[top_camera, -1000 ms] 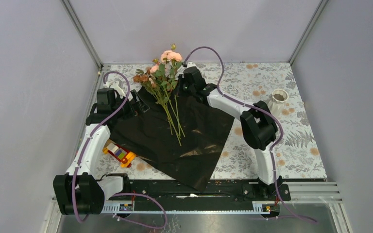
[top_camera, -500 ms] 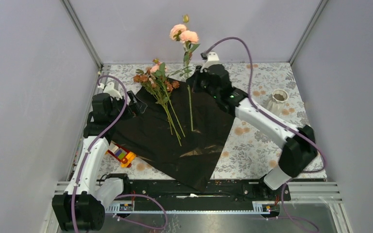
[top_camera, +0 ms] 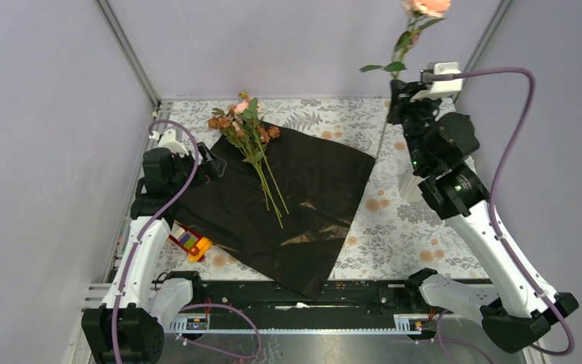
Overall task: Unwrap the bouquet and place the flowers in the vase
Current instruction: Insert the fake flower into the vase.
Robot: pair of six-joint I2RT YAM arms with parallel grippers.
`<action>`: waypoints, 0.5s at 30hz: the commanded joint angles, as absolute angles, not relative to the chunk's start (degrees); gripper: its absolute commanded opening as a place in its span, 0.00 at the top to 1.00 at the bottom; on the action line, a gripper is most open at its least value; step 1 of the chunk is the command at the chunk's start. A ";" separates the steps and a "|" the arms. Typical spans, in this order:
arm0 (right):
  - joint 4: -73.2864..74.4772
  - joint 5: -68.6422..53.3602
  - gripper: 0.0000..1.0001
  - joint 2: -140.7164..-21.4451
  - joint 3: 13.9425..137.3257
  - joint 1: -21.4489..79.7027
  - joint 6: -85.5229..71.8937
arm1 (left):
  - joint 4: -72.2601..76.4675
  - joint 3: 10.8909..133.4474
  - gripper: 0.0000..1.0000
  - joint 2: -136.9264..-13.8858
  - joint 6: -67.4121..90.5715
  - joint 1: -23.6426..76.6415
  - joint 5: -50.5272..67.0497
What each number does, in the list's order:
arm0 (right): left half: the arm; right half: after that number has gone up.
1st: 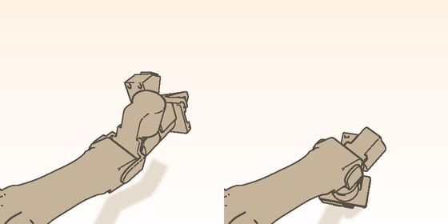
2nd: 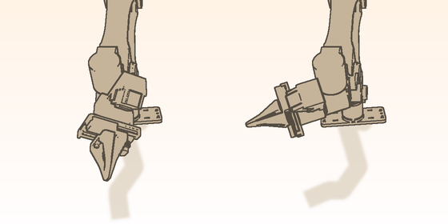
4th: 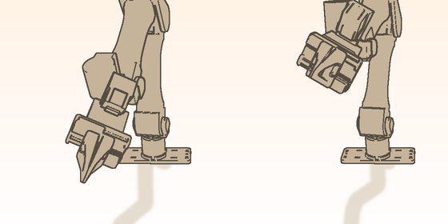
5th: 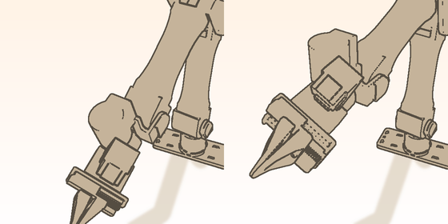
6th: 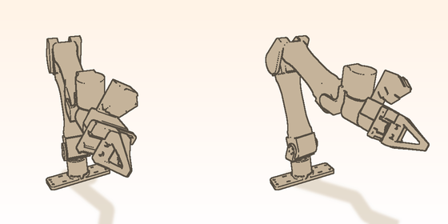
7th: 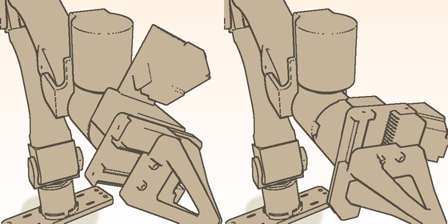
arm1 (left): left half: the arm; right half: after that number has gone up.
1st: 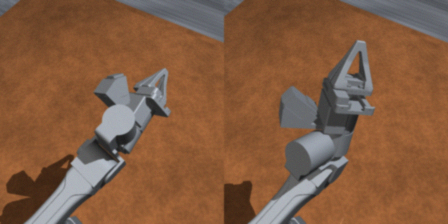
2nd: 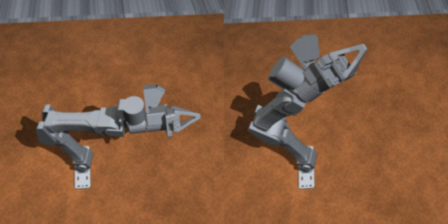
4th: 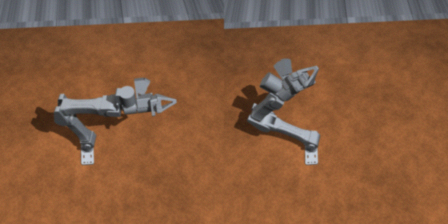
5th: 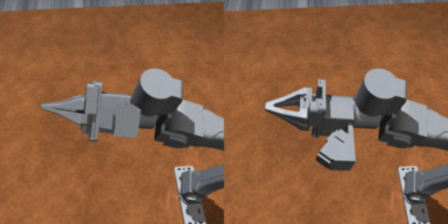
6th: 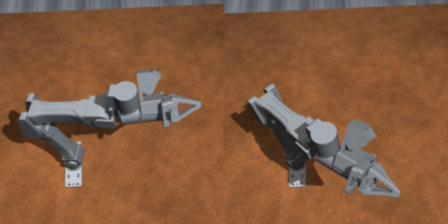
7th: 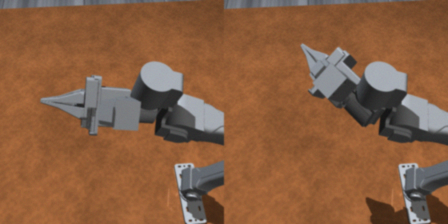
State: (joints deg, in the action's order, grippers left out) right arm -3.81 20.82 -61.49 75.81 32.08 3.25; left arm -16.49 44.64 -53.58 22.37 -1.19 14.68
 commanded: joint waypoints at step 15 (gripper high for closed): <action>-17.88 24.91 1.00 -57.47 72.11 9.85 11.55 | -13.26 44.03 0.05 -50.80 21.21 -1.51 13.24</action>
